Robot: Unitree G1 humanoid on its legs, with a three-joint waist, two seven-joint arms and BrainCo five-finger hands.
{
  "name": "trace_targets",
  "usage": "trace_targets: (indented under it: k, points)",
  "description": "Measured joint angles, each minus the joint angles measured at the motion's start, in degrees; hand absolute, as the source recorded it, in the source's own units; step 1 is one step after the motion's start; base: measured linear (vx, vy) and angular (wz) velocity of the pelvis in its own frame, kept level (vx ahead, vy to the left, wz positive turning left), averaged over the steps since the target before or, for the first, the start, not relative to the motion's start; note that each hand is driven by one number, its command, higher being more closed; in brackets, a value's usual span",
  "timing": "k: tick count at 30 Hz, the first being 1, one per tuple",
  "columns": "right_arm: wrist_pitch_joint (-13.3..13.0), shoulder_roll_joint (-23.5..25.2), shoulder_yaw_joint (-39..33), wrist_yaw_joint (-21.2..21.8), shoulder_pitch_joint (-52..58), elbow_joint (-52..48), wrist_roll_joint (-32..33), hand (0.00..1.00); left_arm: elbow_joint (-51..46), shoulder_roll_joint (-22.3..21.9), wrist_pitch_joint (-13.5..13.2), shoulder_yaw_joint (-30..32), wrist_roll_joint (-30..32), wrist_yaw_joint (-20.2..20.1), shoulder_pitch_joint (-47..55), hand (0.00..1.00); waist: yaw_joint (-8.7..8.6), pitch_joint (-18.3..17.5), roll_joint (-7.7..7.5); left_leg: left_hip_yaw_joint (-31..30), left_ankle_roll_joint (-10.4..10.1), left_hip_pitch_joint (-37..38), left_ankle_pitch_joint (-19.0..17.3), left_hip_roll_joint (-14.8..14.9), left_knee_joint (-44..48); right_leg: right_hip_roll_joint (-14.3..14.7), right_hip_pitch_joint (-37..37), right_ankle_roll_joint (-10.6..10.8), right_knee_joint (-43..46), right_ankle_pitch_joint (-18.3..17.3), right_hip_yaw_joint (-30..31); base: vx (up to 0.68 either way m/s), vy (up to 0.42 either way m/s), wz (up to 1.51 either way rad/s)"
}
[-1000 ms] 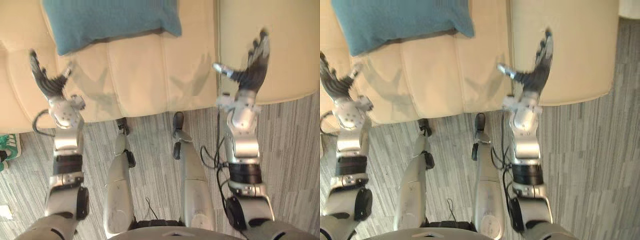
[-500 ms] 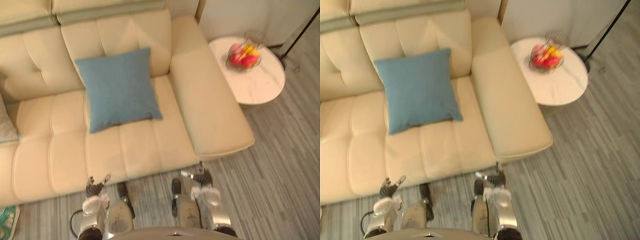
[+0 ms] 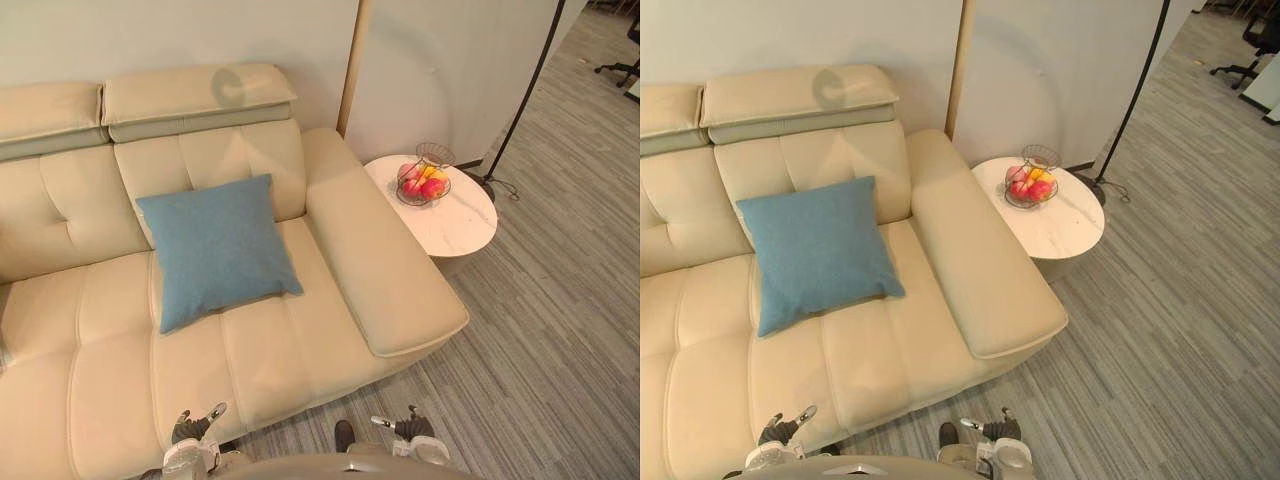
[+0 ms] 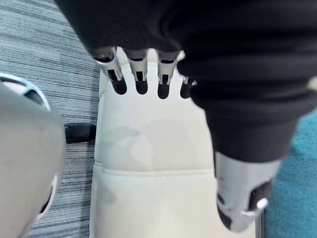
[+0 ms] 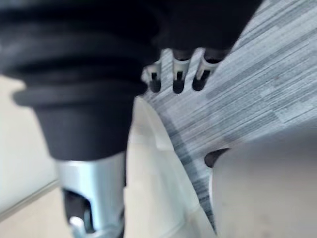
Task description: Pick up cushions and gather them together orderly.
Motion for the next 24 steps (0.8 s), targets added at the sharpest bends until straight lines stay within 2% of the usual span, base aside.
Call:
trace_targets:
  k: [2,5,6,7,8,9,11,12,13,14,15,16,17,18,19,20,22,24]
  points:
    - [0.1,0.1,0.0,0.0,-0.2,-0.1,0.0,0.00,-0.1,0.1,0.0,-1.3,0.0,-0.1,0.0,0.00,0.49,0.5,-0.24,1.6,0.3,0.8,-1.4,0.0,1.9,0.0,-0.1,-0.1,1.4,0.1,1.5,-0.02,0.031,-0.39]
    - [0.2,0.1,0.6,0.0,-0.5,-0.2,0.0,0.00,-0.4,0.8,-0.1,-2.1,-0.1,-0.6,-0.2,0.00,0.63,1.6,-0.42,2.6,0.8,-0.2,-4.5,0.7,6.9,0.1,-1.0,-1.0,3.6,0.4,0.6,-0.08,0.011,-0.39]
    - [0.4,0.1,1.3,0.0,-0.8,-0.2,0.0,0.00,-0.4,0.8,0.0,-2.0,-0.2,-0.6,-0.9,0.00,0.85,1.8,-0.54,2.5,1.8,-1.4,-6.2,1.0,9.6,0.2,-1.8,-3.6,3.5,1.3,-1.0,-0.12,0.000,-0.71]
    - [0.5,0.0,2.4,0.0,-1.6,-0.2,0.0,0.00,-0.4,0.7,0.0,-1.8,-0.8,-0.6,-0.9,0.00,1.41,2.0,0.32,2.4,3.7,-2.8,-6.2,1.9,10.3,0.4,-1.6,-9.7,1.0,1.9,-2.1,-0.15,0.018,-0.74]
    - [0.7,-0.2,2.5,-0.1,-2.3,-0.4,0.0,0.00,-0.4,0.1,0.0,-1.8,-1.1,-0.6,-0.9,0.00,1.45,2.5,1.14,3.4,4.0,-3.2,-5.9,3.0,10.7,0.1,-3.3,-10.6,4.3,-0.7,-5.5,-0.16,0.022,-0.54]
    - [0.8,-0.4,2.9,-0.1,-2.8,-0.6,0.0,0.00,-0.6,0.2,0.1,-2.0,-1.4,-0.5,-1.3,0.00,1.11,3.0,1.35,3.8,4.0,-3.8,-5.7,3.7,11.4,-1.8,-7.3,-8.0,17.1,-5.7,-9.5,-0.15,0.000,-0.16]
    - [0.9,-0.2,4.2,-0.2,-2.4,0.4,-0.1,0.00,-0.9,1.4,0.2,-2.8,-2.2,-0.5,-0.6,0.00,1.32,2.4,-0.26,3.6,3.5,-3.8,-5.1,3.6,12.5,-6.1,-7.2,-4.9,36.7,-11.2,-13.4,-0.09,-0.070,0.09]
    - [0.9,-0.2,5.0,-0.2,-2.3,0.7,-0.3,0.00,-0.9,1.7,0.3,-2.8,-2.2,-0.4,-0.2,0.00,1.39,2.2,-0.65,3.8,3.3,-3.8,-4.7,3.4,12.4,-7.0,-6.5,-4.8,38.7,-11.8,-14.0,-0.07,-0.130,0.08]
    - [0.5,-0.1,6.8,-0.2,-2.7,2.6,-0.9,0.00,-1.0,2.4,0.4,-2.8,-2.8,-0.2,0.5,0.00,1.42,1.5,-1.78,3.8,3.0,-3.9,-3.6,2.4,11.8,-9.7,-4.3,-3.6,40.2,-12.3,-15.2,-0.05,-0.152,-0.25]
    - [0.6,-0.2,7.8,-0.2,-4.2,4.3,-1.1,0.00,-0.8,3.2,0.4,-2.5,-3.3,0.2,0.1,0.00,2.17,0.9,-3.09,3.7,3.1,-4.8,-2.6,1.5,11.7,-9.1,-5.0,-1.4,37.1,-13.7,-16.6,-0.05,-0.156,-0.35]
    - [0.6,-0.3,7.9,-0.2,-4.7,4.5,-1.2,0.00,-0.1,3.0,0.5,-2.4,-3.3,0.4,-0.1,0.00,2.25,0.9,-2.30,2.6,3.4,-5.9,-2.7,1.4,11.5,-8.2,-5.0,-1.7,35.3,-13.6,-16.7,-0.14,-0.052,-0.71]
    - [0.9,-2.4,8.0,-0.3,-6.8,4.9,-2.6,0.00,1.2,1.8,1.1,-2.8,-3.4,0.6,-0.3,0.00,2.64,0.3,1.02,-3.3,5.9,-7.7,-2.0,-3.1,6.2,-5.8,-2.3,-1.6,24.4,-14.1,-12.9,-0.20,0.041,-0.79]
    - [1.1,-2.5,8.1,-0.4,-8.0,5.1,-3.4,0.00,1.0,1.9,0.8,-2.9,-3.5,0.7,-0.1,0.00,3.15,0.7,1.04,-2.9,5.6,-7.5,0.5,-3.2,4.8,-5.6,-2.9,-1.5,25.0,-15.8,-11.4,-0.19,-0.010,-0.79]
    - [1.0,-2.4,10.2,-0.3,-9.2,5.1,-3.5,0.00,1.3,4.0,1.0,-3.3,-3.5,0.8,-0.6,0.00,2.70,1.3,-0.67,-1.1,5.9,-8.9,1.3,-3.5,5.9,-6.3,-2.5,-0.4,22.8,-18.6,-11.0,-0.15,-0.164,-0.67]
    - [1.0,-2.6,11.3,-0.3,-10.3,5.2,-3.5,0.00,2.2,5.1,1.4,-3.6,-3.7,0.8,-1.8,0.00,2.82,2.7,-0.14,-0.5,5.3,-10.3,1.3,-1.6,7.8,-4.5,-2.3,0.1,19.4,-17.7,-11.1,-0.14,-0.235,-0.37]
    - [1.0,-2.7,11.3,-0.3,-10.7,5.0,-3.7,0.00,2.4,5.2,1.6,-3.8,-4.0,0.9,-1.9,0.00,2.77,3.3,0.81,-0.5,5.0,-10.7,1.6,-0.3,8.2,-3.1,-1.8,-0.4,18.0,-16.4,-11.1,-0.21,-0.190,-0.41]
    - [1.0,-3.6,12.2,-0.3,-11.4,5.1,-5.4,0.00,2.6,4.8,1.7,-4.6,-4.5,0.9,-1.7,0.00,2.38,4.9,3.47,-0.7,3.4,-10.6,2.8,3.2,8.6,0.7,-0.1,-1.8,13.8,-13.0,-11.2,-0.21,-0.115,-0.25]
    - [1.0,-4.3,12.2,-0.3,-11.0,5.2,-5.7,0.00,2.7,4.7,1.7,-4.6,-4.5,0.8,-1.6,0.00,1.83,4.9,4.15,-0.9,2.7,-10.3,6.5,3.7,5.5,1.7,-1.4,-2.8,14.0,-12.2,-11.5,-0.22,-0.110,-0.02]
